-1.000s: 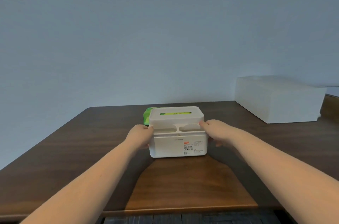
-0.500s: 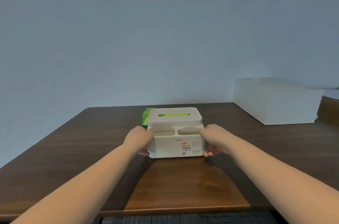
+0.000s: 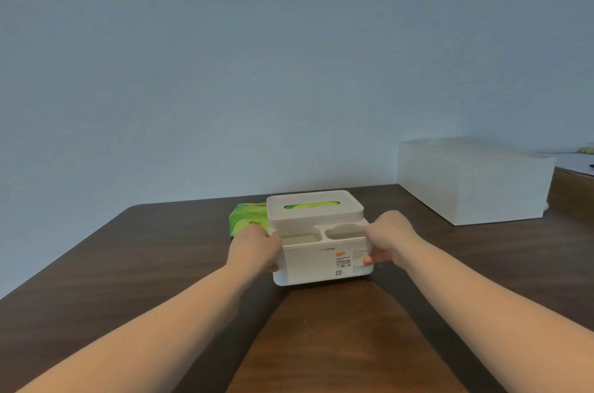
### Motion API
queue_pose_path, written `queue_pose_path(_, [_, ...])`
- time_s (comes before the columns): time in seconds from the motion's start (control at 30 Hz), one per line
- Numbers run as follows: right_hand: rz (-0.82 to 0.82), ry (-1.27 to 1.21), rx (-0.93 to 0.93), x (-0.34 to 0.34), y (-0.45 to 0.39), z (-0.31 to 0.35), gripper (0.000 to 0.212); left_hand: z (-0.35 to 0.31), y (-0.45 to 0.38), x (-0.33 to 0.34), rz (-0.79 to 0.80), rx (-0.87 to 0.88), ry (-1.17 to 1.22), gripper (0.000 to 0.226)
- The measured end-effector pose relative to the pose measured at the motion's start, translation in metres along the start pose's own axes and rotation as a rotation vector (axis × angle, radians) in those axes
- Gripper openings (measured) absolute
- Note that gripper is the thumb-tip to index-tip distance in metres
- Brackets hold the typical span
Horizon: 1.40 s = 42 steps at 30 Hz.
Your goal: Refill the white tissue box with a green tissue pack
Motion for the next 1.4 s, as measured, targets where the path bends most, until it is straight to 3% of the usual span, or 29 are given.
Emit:
queue_pose_path(0.27, [-0.114, -0.077, 0.061, -0.051, -0.071, -0.020, 0.019, -0.054, -0.068, 0.064, 0.058, 0.109, -0.079, 0.029])
queue_pose_path(0.67, [-0.247, -0.088, 0.072, -0.095, -0.187, -0.013, 0.014, -0.104, -0.178, 0.148, 0.082, 0.106, 0.023, 0.030])
queue_pose_path(0.77, [-0.307, -0.013, 0.098, -0.103, -0.206, -0.007, 0.023, -0.114, -0.195, 0.162, 0.085, 0.117, 0.022, 0.032])
queue_pose_path(0.97, [-0.387, 0.115, 0.128, -0.117, -0.222, -0.005, 0.027, -0.131, -0.221, 0.185, 0.097, 0.099, 0.018, 0.032])
queue_pose_path(1.07, [-0.424, 0.200, 0.094, -0.116, -0.226, -0.008, 0.010, -0.134, -0.226, 0.193, 0.076, 0.097, 0.038, 0.034])
queue_pose_path(1.23, [-0.417, 0.320, 0.065, -0.113, -0.221, -0.012, 0.010, -0.125, -0.224, 0.194, 0.068, 0.134, 0.056, 0.038])
queue_pose_path(1.4, [-0.374, 0.351, 0.056, -0.115, -0.210, -0.012, 0.012, -0.113, -0.213, 0.189, 0.141, 0.143, 0.113, 0.056])
Point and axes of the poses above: each hand's wrist, its own y-axis away from the middle knuckle, its own x-axis out of the palm, z = x × y, the point moved 1 cm from there along -y, towards the middle knuckle, and after that the axes turned 5 degrees about z, right-handed, at the moved point
